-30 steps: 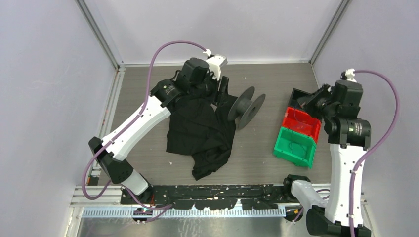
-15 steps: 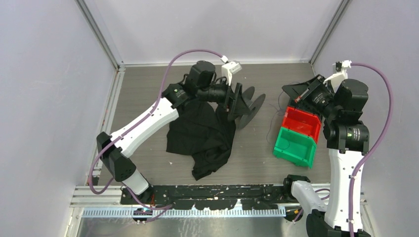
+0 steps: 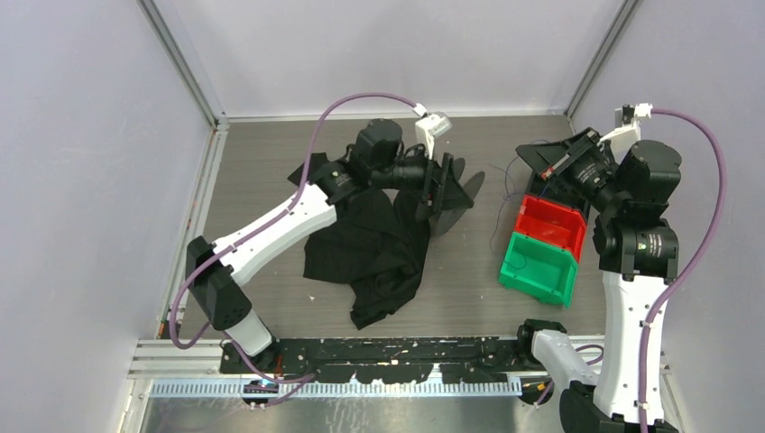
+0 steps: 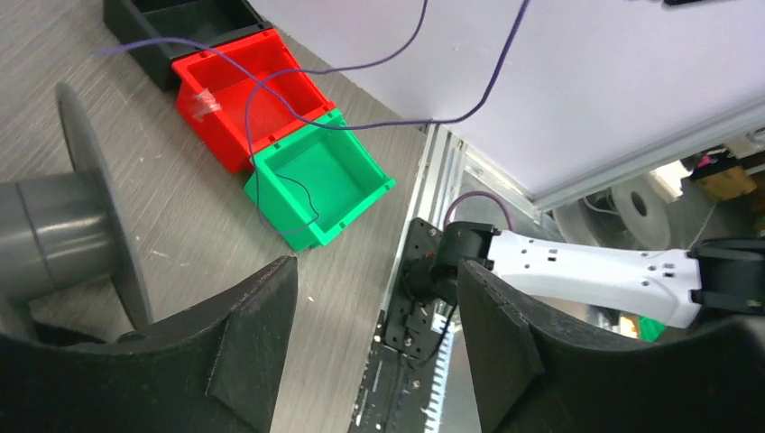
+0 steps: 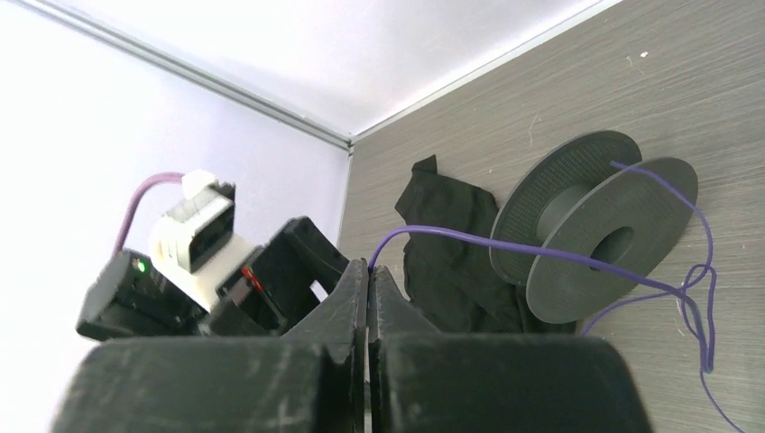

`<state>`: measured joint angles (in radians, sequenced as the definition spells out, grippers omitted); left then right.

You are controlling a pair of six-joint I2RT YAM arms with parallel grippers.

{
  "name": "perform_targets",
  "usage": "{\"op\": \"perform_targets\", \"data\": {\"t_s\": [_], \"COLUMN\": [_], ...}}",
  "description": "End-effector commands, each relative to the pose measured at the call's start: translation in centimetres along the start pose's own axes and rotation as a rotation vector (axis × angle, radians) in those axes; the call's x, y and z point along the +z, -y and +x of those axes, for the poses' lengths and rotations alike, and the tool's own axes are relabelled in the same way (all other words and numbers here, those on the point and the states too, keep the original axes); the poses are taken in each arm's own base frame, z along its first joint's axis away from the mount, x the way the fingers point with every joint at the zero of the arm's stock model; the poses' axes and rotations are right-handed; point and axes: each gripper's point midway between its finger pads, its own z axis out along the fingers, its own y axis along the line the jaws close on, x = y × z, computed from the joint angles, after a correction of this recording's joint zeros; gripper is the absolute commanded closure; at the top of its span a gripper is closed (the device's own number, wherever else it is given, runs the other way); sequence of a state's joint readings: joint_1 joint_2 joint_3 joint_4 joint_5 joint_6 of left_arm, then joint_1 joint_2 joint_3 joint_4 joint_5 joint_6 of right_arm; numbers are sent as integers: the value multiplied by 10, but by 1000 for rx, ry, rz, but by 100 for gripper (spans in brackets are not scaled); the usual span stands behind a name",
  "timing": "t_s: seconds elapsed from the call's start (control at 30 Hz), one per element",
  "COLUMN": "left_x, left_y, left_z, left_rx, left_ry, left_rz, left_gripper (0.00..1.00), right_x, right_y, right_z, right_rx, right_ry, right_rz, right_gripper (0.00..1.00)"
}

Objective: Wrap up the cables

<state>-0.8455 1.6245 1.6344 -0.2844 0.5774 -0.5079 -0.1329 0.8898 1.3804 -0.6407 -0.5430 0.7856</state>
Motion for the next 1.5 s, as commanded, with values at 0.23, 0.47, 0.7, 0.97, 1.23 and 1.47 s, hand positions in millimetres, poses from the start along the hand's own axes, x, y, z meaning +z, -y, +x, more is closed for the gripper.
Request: {"op": "perform_targets", "data": {"t_s": [0.23, 0.47, 0.7, 0.97, 1.23, 1.47], "left_x": [53, 79, 106, 111, 115, 85], "left_y": [-11, 0, -1, -8, -2, 10], "left_z": [2, 9, 1, -10, -14, -17], "left_rx": [222, 427, 459, 462, 435, 413], "left_ry": [192, 355, 406, 448, 434, 409], "left_rz": [-22, -34, -34, -78, -57, -80], "left_gripper": [31, 28, 30, 35, 72, 99], "right_x": [-1, 2, 1, -3, -4, -19], "right_y": [-4, -4, -7, -8, -4, 51], "right_z": [-12, -11, -9, -7, -5, -15], "right_rx": [68, 75, 69, 72, 80, 35], "right_ry": [39, 30, 15, 9, 7, 90], "right_rz": [40, 31, 17, 22, 38, 362], "right_gripper": [99, 100, 100, 100, 100, 97]}}
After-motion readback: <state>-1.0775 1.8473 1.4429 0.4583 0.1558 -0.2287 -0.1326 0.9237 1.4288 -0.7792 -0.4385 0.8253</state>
